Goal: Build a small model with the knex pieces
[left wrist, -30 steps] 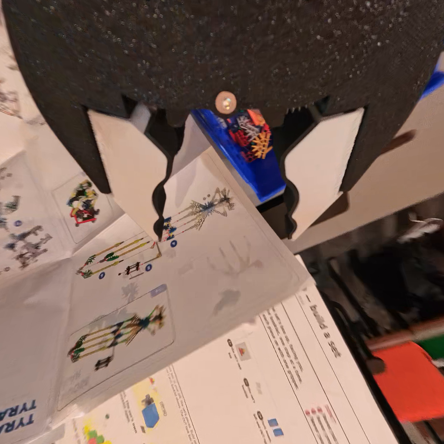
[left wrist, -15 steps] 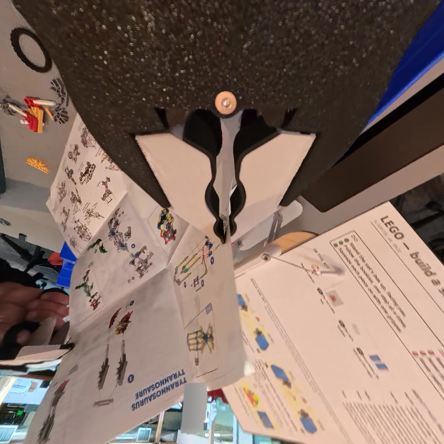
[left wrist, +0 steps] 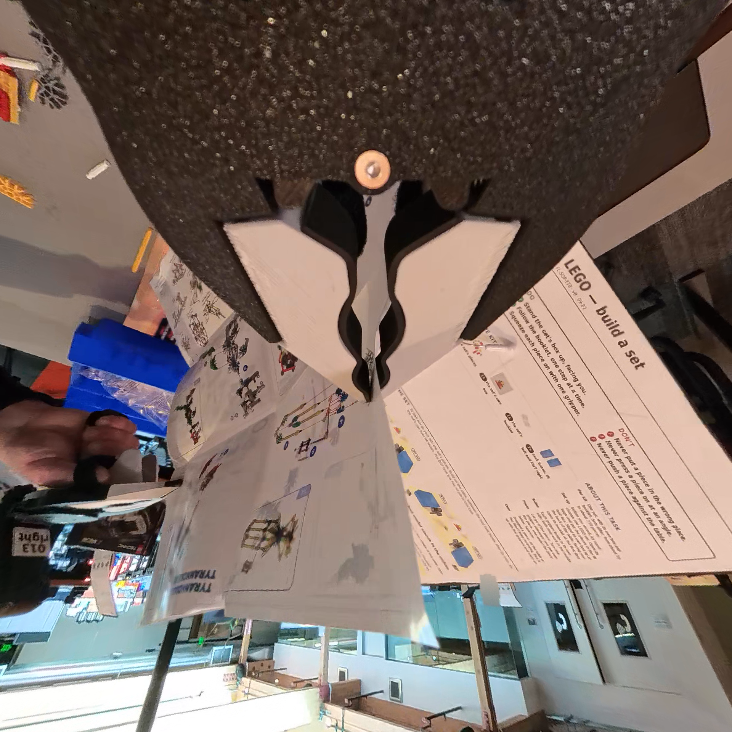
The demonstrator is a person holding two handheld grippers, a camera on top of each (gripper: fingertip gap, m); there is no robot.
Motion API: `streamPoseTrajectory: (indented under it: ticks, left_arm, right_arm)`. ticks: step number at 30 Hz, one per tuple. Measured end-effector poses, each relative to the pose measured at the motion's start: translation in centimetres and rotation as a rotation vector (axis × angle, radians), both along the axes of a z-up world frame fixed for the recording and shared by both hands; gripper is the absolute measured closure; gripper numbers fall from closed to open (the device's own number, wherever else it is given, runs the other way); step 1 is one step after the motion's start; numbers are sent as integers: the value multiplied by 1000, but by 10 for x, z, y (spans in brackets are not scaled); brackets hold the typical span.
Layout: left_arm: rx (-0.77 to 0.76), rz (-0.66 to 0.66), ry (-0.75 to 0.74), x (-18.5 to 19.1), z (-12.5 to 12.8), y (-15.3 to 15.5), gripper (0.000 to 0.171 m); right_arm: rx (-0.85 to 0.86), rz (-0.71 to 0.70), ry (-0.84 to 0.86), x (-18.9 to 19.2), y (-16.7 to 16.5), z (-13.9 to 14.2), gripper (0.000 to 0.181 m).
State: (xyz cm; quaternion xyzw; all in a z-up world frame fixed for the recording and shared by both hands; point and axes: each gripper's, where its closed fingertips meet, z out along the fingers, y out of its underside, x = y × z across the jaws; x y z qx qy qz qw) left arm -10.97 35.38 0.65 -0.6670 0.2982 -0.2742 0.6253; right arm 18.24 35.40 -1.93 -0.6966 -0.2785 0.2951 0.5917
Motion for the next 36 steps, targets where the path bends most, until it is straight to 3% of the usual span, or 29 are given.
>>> streamPoseTrajectory:
  ticks: [9,12,15,18,24,28,30,32,36]
  left_arm:
    - [-8,100,47,1,-5,38,171]
    - [-31,158,56,-5,-15,56,171]
    - [-39,179,35,-7,-19,66,171]
    - [-36,173,23,-8,-23,69,171]
    - [-52,151,15,-12,-31,70,171]
    - [-48,126,17,-17,-29,67,171]
    - [-48,96,21,-17,-28,64,171]
    - [-45,78,32,-17,-28,61,171]
    - [-48,63,41,-14,-26,59,171]
  right_arm:
    - [-15,-115,-12,0,50,-15,181]
    - [-55,-136,-71,-7,67,-35,175]
    - [-145,-113,-101,-16,77,-62,152]
    - [-226,-55,-115,-31,77,-88,150]
    - [-218,-124,-127,-37,92,-114,146]
    - [-115,-106,-85,-45,92,-100,144]
    - [-61,-97,-77,-45,91,-91,153]
    - [-11,-49,-52,-49,85,-79,181]
    - [5,22,-6,-52,79,-58,181]
